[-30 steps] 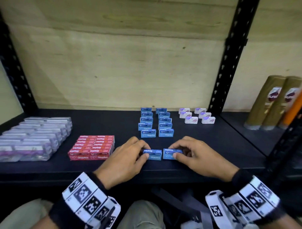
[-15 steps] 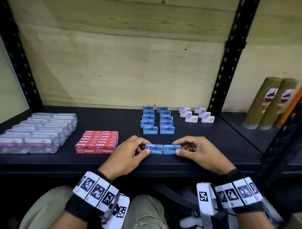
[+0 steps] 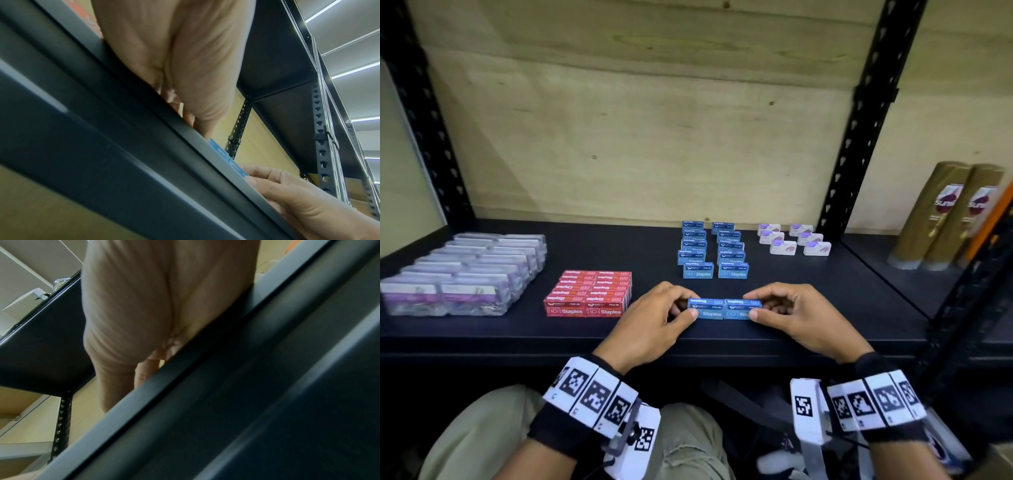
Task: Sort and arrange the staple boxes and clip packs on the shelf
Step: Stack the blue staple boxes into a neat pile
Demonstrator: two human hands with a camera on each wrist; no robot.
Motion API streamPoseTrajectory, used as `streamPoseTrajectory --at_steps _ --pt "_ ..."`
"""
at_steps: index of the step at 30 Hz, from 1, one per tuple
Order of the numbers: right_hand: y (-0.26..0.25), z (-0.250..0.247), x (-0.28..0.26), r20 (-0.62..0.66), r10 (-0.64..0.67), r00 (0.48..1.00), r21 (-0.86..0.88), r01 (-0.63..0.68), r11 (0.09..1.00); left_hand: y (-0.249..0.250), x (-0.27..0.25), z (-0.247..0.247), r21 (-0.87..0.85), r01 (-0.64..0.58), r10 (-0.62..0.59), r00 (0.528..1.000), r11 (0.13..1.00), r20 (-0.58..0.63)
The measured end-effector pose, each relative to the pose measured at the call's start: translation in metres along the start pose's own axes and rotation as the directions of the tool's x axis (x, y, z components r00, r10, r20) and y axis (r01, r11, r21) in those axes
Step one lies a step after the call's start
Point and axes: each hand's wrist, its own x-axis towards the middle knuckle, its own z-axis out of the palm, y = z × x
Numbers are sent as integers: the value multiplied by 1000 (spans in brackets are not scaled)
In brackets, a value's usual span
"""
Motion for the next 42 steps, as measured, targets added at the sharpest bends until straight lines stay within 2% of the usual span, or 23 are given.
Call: streamPoseTrajectory --at_steps 14,21,24,27,30,35,42 --pt "-6 -1 -1 20 19 1000 -52 -18 998 2 0 1 11 12 -12 1000 1000 -7" --pt "-14 -6 0 25 38 999 11 -38 999 11 4 -11 -25 88 -86 994 996 73" --pt "-32 -22 4 64 73 995 -122 -65 990 22 14 -29 75 79 -87 990 994 109" --pt "-57 -43 18 97 91 991 -258 -63 964 38 35 -52 222 15 -44 991 975 127" --pt "-77 -57 46 150 116 982 -441 -39 897 51 65 -70 330 -34 -36 979 943 203" --pt "-68 -60 105 234 250 940 -693 -19 720 53 116 -73 533 -85 -150 912 842 382" --pt "-48 -48 135 305 398 865 -779 -13 626 39 148 -53 640 -125 -264 838 758 477"
